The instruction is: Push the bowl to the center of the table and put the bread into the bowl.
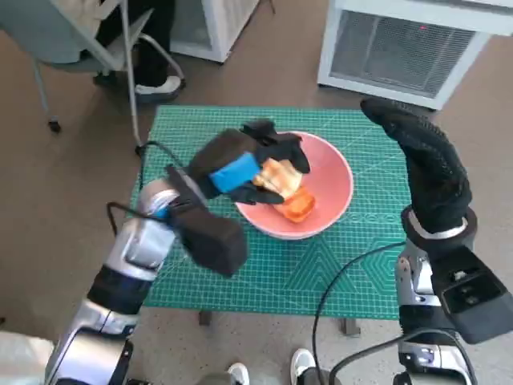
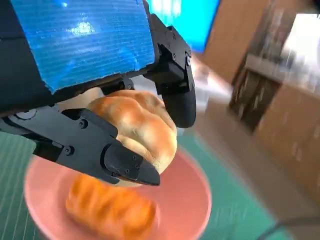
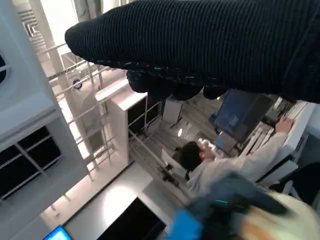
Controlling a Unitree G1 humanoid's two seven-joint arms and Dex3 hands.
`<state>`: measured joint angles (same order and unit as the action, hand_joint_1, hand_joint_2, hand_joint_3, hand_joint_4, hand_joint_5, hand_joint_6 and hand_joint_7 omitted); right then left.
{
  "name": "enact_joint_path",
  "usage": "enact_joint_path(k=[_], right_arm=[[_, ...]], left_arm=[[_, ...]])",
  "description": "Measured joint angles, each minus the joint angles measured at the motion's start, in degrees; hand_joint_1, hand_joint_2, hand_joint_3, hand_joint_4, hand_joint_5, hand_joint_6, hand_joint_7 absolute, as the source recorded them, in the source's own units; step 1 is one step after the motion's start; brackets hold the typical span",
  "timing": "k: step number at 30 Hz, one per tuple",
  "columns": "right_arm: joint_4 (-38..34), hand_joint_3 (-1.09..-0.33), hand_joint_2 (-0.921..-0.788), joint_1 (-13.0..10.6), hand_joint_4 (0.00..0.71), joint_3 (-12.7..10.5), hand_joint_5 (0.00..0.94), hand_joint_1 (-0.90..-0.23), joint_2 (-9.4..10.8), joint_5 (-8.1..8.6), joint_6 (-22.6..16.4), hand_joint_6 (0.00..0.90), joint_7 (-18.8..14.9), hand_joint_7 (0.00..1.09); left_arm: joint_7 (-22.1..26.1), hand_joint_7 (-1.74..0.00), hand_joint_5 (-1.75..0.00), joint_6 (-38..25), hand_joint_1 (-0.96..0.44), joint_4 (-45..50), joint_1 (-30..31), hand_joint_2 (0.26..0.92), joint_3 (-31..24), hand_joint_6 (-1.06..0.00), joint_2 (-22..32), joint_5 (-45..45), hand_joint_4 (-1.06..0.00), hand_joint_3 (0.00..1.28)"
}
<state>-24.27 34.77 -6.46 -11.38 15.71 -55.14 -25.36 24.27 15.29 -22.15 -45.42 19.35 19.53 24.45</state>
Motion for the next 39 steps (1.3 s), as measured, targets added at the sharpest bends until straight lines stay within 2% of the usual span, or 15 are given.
enact_joint_path(k=[5,9,14,20,25,31,35,39], right_arm=[[0.5,-0.776,-0.921,-0.2,0.259,-0.3,0.000,-0.613,0.0,-0.38,-0.2,-0.001,0.5,0.65],[0.8,-0.777,-0.921,-0.4,0.259,-0.4,0.000,-0.613,-0.1,-0.77,-0.2,-0.001,1.0,0.65],[1.3,-0.779,-0.921,-0.6,0.259,-0.4,0.000,-0.611,-0.1,-2.16,-0.2,-0.001,1.6,0.65],[1.4,-0.779,-0.921,-0.6,0.259,-0.5,0.000,-0.605,-0.2,-2.59,-0.2,-0.001,2.2,0.65],[1.4,-0.777,-0.921,-0.6,0.259,-0.5,0.000,-0.602,-0.5,-2.63,-0.1,-0.001,2.6,0.65],[1.5,-0.762,-0.921,-0.1,0.260,-0.5,0.001,-0.605,-1.0,-2.24,1.5,0.007,2.7,0.64],[1.7,-0.746,-0.921,0.6,0.262,-0.5,0.001,-0.611,-1.0,-1.48,2.9,0.032,2.7,0.61],[1.9,-0.738,-0.921,1.2,0.264,-0.3,0.001,-0.605,-1.0,-0.24,3.9,0.058,2.6,0.57]], left_arm=[[3.5,-0.23,-0.02,-2.2,-0.31,-2.4,-1.2,0.921,1.4,-0.46,0.0,0.3,-0.40,0.07],[4.5,-0.17,-0.01,-2.9,-0.32,-3.2,-1.3,0.921,2.0,-0.47,0.1,0.5,-0.39,0.07],[4.4,-0.12,0.00,-3.0,-0.32,-3.6,-1.2,0.921,1.9,-0.42,0.1,0.3,-0.32,0.07],[1.1,-0.06,0.00,-1.7,-0.35,-2.9,-0.1,0.921,-0.4,-0.33,-0.1,-1.1,-0.20,0.08],[-3.7,-0.03,0.00,3.2,-0.39,-2.7,1.9,0.921,-3.6,-0.29,-1.4,-4.5,-0.17,0.10],[-9.3,-0.03,-0.01,12.3,-0.42,-3.9,3.4,0.921,-7.5,-0.29,-4.3,-9.6,-0.18,0.14],[-11.4,-0.02,-0.02,18.3,-0.43,-4.7,4.2,0.921,-10.5,-0.29,-6.1,-14.0,-0.21,0.17],[-12.2,-0.02,-0.03,21.2,-0.43,-4.2,4.8,0.921,-12.7,-0.30,-7.9,-18.1,-0.25,0.21]])
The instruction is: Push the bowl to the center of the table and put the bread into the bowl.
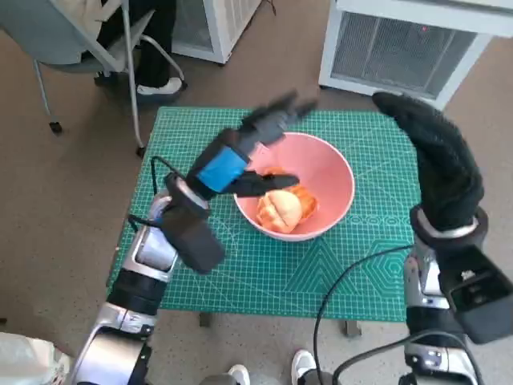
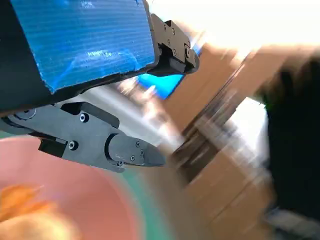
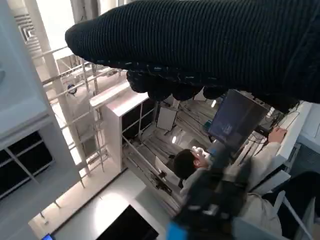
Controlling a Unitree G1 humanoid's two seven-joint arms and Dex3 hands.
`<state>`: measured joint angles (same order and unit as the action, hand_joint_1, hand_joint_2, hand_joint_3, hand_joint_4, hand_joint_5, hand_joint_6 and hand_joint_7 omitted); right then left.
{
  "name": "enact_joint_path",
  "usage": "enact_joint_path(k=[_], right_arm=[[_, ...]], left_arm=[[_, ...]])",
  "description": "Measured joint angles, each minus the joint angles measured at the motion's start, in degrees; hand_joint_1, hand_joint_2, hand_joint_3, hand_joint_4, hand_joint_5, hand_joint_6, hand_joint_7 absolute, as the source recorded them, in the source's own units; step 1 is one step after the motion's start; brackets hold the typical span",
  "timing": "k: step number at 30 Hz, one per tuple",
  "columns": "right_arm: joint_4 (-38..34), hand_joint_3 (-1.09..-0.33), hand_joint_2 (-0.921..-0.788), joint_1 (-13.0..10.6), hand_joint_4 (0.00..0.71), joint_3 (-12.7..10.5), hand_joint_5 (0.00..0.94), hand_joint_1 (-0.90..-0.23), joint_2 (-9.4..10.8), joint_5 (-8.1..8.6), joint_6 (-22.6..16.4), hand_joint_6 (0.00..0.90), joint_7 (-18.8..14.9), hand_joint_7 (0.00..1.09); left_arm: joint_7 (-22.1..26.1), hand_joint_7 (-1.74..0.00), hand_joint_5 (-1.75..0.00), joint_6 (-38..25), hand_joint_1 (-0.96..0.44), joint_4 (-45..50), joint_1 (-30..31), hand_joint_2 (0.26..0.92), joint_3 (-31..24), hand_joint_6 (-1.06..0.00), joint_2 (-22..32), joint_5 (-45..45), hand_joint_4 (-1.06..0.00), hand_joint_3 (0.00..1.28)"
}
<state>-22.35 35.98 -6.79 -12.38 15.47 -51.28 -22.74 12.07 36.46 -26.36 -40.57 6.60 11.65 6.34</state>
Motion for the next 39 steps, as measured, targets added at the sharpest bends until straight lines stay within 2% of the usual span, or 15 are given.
enact_joint_path(k=[7,14,24,39], right_arm=[[-0.1,-0.740,-0.921,2.3,0.260,0.2,0.000,-0.583,0.1,1.38,1.2,0.051,-0.7,0.53],[0.1,-0.745,-0.921,4.8,0.251,0.3,0.001,-0.579,0.1,2.54,3.3,0.052,-1.4,0.51],[1.2,-0.747,-0.921,5.6,0.256,0.2,0.003,-0.572,0.1,2.75,4.6,0.058,-2.0,0.50],[1.6,-0.742,-0.921,6.5,0.260,0.2,0.003,-0.579,0.1,2.77,5.6,0.081,-2.4,0.47]], left_arm=[[1.6,-0.03,-0.03,-0.6,-0.43,3.6,2.9,0.921,-2.1,-0.33,-2.1,-7.2,-0.29,0.23],[2.7,-0.03,-0.01,-2.3,-0.44,7.1,4.4,0.921,-3.6,-0.32,-1.8,-8.8,-0.27,0.26],[2.4,-0.04,-0.01,-3.2,-0.44,12.9,5.7,0.921,-6.4,-0.35,-4.0,-14.0,-0.29,0.31],[2.1,-0.06,0.00,1.1,-0.47,13.8,7.3,0.921,-7.3,-0.36,-6.4,-14.4,-0.28,0.37]])
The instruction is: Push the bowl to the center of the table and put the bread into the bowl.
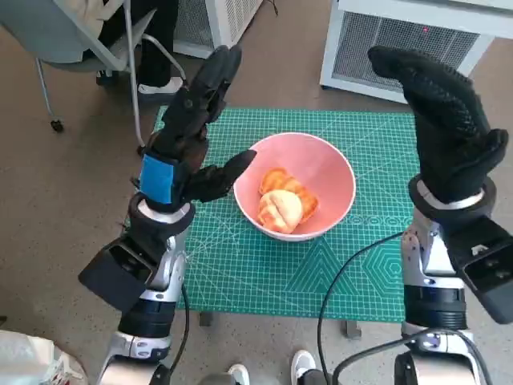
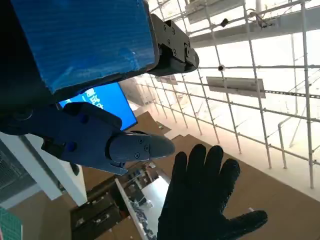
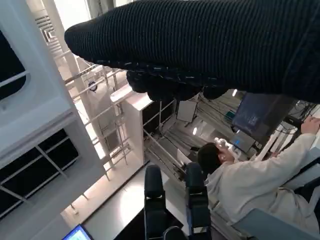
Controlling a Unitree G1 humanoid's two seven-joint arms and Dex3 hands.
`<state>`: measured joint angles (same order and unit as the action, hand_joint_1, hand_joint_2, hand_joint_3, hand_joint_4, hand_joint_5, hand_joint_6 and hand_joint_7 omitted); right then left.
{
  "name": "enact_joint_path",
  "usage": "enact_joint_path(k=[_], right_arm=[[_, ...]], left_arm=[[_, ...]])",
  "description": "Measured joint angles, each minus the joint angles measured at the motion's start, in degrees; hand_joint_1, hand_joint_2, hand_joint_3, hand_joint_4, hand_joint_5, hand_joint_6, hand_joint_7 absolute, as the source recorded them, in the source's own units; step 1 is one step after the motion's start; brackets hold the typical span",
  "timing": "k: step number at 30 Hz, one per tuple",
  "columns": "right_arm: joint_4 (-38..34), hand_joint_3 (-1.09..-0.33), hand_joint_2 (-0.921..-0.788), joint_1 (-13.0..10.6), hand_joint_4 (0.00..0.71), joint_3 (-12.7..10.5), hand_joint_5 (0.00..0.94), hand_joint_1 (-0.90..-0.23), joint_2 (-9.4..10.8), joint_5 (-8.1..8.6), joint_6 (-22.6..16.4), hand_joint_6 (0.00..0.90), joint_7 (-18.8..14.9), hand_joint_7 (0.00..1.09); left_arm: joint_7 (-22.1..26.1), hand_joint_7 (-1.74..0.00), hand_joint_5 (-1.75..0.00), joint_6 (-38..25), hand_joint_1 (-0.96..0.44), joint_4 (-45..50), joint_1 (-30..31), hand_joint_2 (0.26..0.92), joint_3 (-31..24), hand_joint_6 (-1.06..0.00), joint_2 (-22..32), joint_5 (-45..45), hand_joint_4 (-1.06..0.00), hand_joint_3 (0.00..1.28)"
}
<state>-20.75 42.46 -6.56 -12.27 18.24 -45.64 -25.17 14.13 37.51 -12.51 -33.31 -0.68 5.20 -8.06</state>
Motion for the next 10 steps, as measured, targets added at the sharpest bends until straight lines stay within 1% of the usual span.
enact_joint_path(k=[10], right_arm=[[0.0,-0.740,-0.921,0.3,0.260,0.0,0.002,-0.576,0.0,-0.31,0.2,0.086,0.0,0.46]], left_arm=[[1.6,-0.05,0.00,-1.0,-0.45,2.0,0.8,0.921,0.0,-0.34,-0.7,-2.6,-0.28,0.37]])
